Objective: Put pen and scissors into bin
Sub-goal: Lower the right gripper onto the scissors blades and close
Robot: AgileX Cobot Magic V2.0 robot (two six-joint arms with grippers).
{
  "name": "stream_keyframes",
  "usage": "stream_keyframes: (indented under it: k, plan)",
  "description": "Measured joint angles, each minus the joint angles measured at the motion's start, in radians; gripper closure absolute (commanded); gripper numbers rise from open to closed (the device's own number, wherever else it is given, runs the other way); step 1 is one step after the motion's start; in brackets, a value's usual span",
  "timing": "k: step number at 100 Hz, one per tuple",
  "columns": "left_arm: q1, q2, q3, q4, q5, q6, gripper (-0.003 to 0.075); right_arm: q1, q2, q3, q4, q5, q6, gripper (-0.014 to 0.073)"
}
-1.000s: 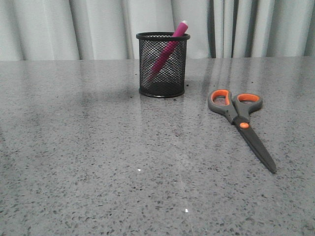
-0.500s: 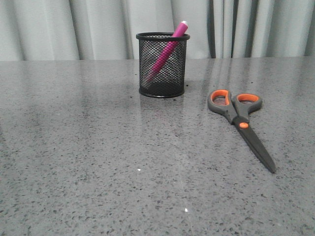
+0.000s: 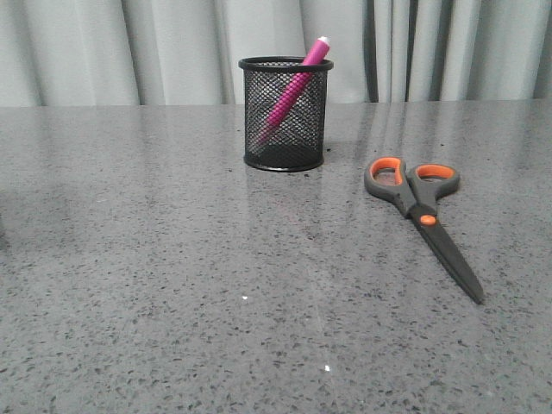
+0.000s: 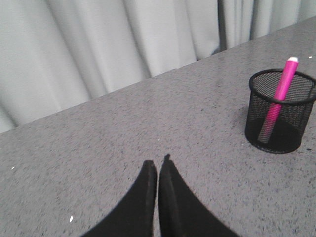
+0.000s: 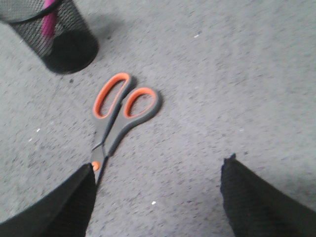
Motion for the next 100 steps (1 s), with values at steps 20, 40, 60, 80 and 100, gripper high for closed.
stream_keyframes:
  k: [20,40,60,80,100]
  plan:
    - [0.0,-0.134,0.104,-0.007,-0.098,0.0,0.0739,0.105,0.149,-0.064,0.008,0.089,0.0,0.0111]
    - [0.0,-0.167,0.124,-0.035,-0.116,0.0,0.0739,0.225,0.344,-0.188,-0.005,0.122,0.091,0.0111]
    - [0.0,-0.168,0.125,-0.057,-0.125,0.0,0.0739,0.34,0.546,-0.328,-0.22,0.187,0.316,0.0111]
    - [-0.006,-0.168,0.126,-0.059,-0.14,0.0,0.0739,0.403,0.691,-0.438,-0.438,0.261,0.473,0.0111]
    - [-0.053,-0.168,0.126,-0.057,-0.156,0.0,0.0739,0.408,0.753,-0.46,-0.45,0.247,0.497,0.0111]
